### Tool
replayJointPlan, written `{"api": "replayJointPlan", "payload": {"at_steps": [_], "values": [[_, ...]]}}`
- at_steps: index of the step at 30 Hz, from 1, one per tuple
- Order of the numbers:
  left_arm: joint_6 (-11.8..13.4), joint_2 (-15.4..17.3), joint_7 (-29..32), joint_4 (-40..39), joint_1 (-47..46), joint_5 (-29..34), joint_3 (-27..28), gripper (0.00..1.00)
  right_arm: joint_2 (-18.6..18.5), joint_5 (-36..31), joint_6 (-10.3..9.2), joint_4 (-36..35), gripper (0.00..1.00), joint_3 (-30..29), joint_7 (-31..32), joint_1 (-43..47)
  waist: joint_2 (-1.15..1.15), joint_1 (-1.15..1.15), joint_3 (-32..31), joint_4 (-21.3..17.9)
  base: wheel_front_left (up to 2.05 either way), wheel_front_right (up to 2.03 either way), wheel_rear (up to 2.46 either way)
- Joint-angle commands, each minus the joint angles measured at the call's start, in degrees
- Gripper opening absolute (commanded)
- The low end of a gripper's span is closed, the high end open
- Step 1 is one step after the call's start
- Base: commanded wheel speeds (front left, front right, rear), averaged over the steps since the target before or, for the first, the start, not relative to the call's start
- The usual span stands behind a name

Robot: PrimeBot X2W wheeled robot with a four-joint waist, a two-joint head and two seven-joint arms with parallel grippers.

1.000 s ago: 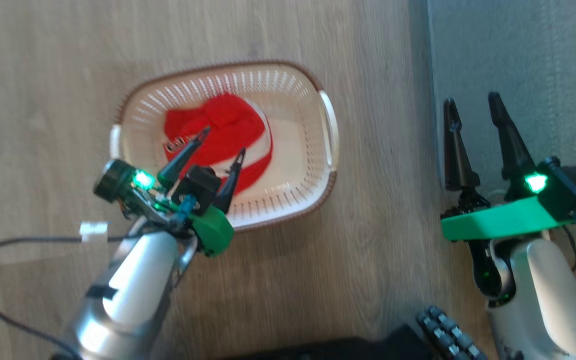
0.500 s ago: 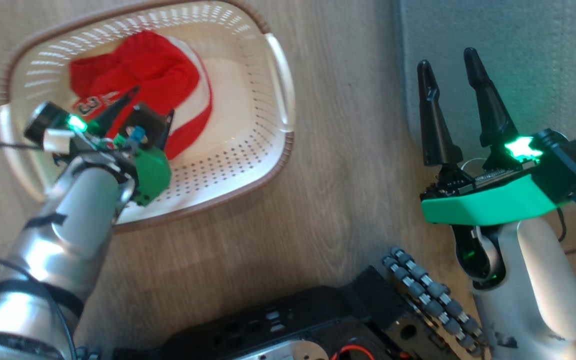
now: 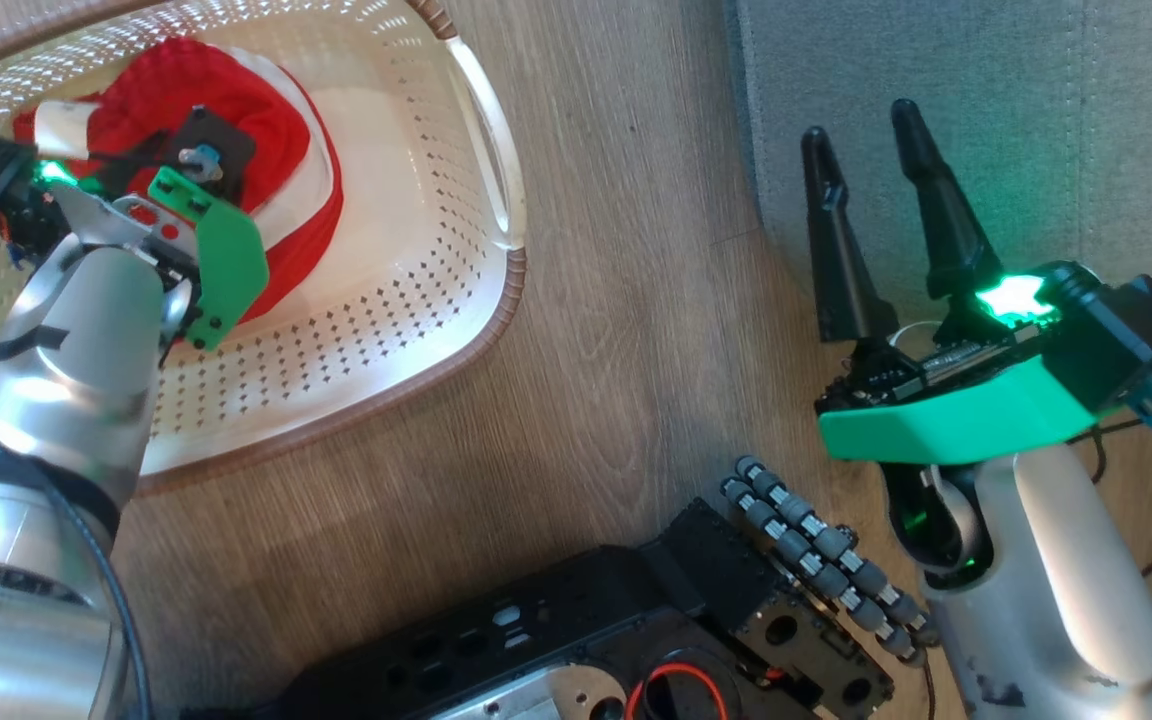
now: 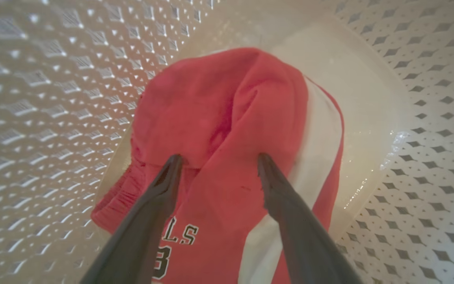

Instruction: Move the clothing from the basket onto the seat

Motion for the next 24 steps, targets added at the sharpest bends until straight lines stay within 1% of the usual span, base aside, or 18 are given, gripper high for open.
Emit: {"api": "replayJointPlan", "payload": {"at_steps": [1, 8, 12, 16, 17, 18, 19, 20, 24], "values": [[0.45, 0.93, 0.43, -0.03, 0.60, 0.24, 0.42, 1.00, 0.09, 0.32, -0.01, -1.76, 1.00, 1.14, -0.52, 1.45, 0.00, 0.00, 0.20, -0.12, 0.00, 0.00, 0.00], [0.47, 0.65, 6.34, 1.13, -1.11, -0.52, 0.14, 1.00, 0.09, 0.86, -0.01, -2.57, 1.00, 2.16, -0.52, 1.70, 0.00, 0.00, 0.99, -0.73, 0.00, 0.00, 0.00], [-0.53, 0.77, 10.27, 1.39, -1.09, -1.29, 0.11, 1.00, 0.09, 1.00, -0.01, -3.27, 1.00, 2.60, -0.52, 1.86, 0.00, 0.00, 1.43, -0.97, 0.00, 0.00, 0.00], [-0.33, 1.07, 11.65, 1.48, -1.15, -1.56, -0.22, 1.00, 0.09, 1.25, -0.01, -3.62, 1.00, 2.72, -0.52, 2.19, 0.00, 0.00, 1.56, -1.17, 0.00, 0.00, 0.00], [-0.59, 1.06, 12.22, 1.51, -1.02, -1.86, -0.31, 0.90, 0.09, 1.25, -0.01, -3.60, 1.00, 2.76, -0.52, 2.29, 0.00, 0.00, 1.58, -1.24, 0.00, 0.00, 0.00], [-0.63, 1.10, 12.36, 1.52, -0.95, -2.12, -0.24, 0.63, 0.09, 1.24, -0.01, -3.56, 1.00, 2.80, -0.52, 2.28, 0.00, 0.00, 1.56, -1.28, 0.00, 0.00, 0.00], [-0.65, 1.17, 12.65, 1.53, -0.84, -2.31, -0.22, 0.42, 0.09, 1.25, -0.01, -3.54, 1.00, 2.82, -0.52, 2.24, 0.00, 0.00, 1.54, -1.32, 0.00, 0.00, 0.00], [-0.77, 1.24, 12.69, 1.54, -0.78, -2.25, -0.47, 0.00, 0.09, 1.30, -0.01, -3.54, 1.00, 2.83, -0.52, 2.17, 0.00, 0.00, 1.52, -1.36, 0.00, 0.00, 0.00], [-0.61, 1.48, 12.38, 1.56, -0.59, -2.78, -0.58, 0.00, 0.09, 1.47, -0.01, -3.34, 1.00, 2.72, -0.52, 1.88, 0.00, 0.00, 1.31, -1.45, 0.00, 0.00, 0.00]]}}
